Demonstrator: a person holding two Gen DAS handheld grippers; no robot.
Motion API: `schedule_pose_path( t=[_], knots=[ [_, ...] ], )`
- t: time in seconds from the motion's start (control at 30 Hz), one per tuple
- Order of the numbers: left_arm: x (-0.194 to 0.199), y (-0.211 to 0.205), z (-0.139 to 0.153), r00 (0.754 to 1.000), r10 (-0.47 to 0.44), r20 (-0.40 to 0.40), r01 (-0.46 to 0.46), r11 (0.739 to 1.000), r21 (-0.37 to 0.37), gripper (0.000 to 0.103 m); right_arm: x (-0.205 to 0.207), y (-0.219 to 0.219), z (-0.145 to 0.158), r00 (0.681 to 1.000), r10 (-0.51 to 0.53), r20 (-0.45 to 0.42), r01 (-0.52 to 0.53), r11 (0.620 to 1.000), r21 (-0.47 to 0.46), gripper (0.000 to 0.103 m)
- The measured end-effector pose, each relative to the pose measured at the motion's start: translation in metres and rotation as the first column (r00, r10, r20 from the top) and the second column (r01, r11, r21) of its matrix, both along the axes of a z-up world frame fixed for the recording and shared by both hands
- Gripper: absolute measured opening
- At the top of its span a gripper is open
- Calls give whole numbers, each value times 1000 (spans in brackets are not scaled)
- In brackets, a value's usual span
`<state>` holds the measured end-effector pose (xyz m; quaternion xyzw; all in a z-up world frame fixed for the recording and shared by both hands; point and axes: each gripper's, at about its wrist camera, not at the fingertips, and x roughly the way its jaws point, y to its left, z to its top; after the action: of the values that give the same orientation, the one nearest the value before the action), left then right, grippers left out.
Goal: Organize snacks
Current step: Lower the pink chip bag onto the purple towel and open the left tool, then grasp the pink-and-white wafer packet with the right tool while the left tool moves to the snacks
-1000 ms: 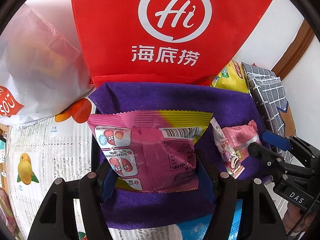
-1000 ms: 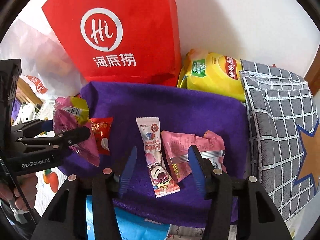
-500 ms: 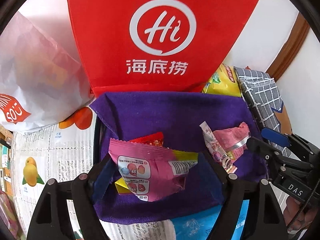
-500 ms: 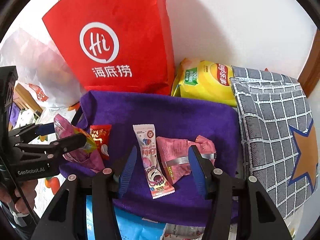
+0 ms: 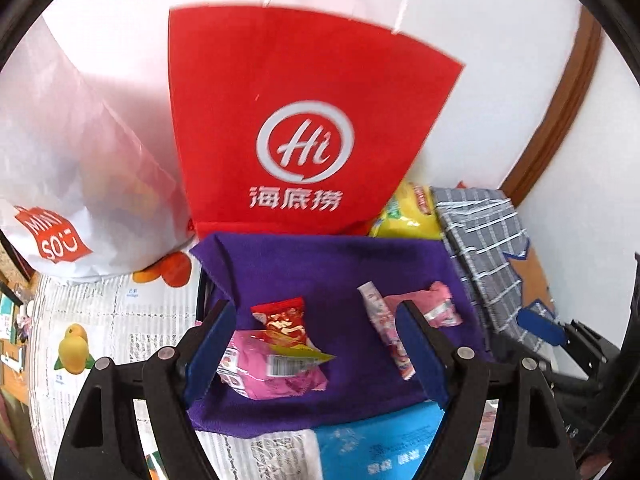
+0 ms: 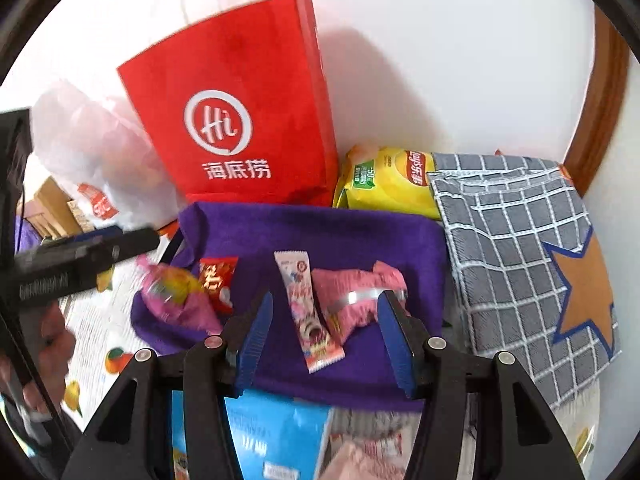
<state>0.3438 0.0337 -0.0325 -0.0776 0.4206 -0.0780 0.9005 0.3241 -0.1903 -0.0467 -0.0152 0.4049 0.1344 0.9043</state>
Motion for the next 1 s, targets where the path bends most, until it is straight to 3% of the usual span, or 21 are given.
schedule_pose_path(
  t=[0.13,0.3,0.47,0.63,1.0],
  knots=[
    [-18,-3,19,999,-12,40,13,999,-30,81,-32,-8,7,998,-35,50,37,999,-36,55],
    [-50,-6,19,998,-54,36,58,993,-100,81,-58,-24,2,996,-81,23,82,995,-49,55],
    [-80,-12,18,996,-85,37,88,992,-88,81,-84,-42,-14,990,-136,46,139,988,-69,61],
    [-105,-17,18,995,-90,32,92,993,-76,81,-100,-51,-43,994,-110,5,110,993,-33,61],
    [-131,-14,9,999,-36,4,36,999,-35,81,-106,-47,-85,1000,12,17,-11,1000,-29,61]
  ],
)
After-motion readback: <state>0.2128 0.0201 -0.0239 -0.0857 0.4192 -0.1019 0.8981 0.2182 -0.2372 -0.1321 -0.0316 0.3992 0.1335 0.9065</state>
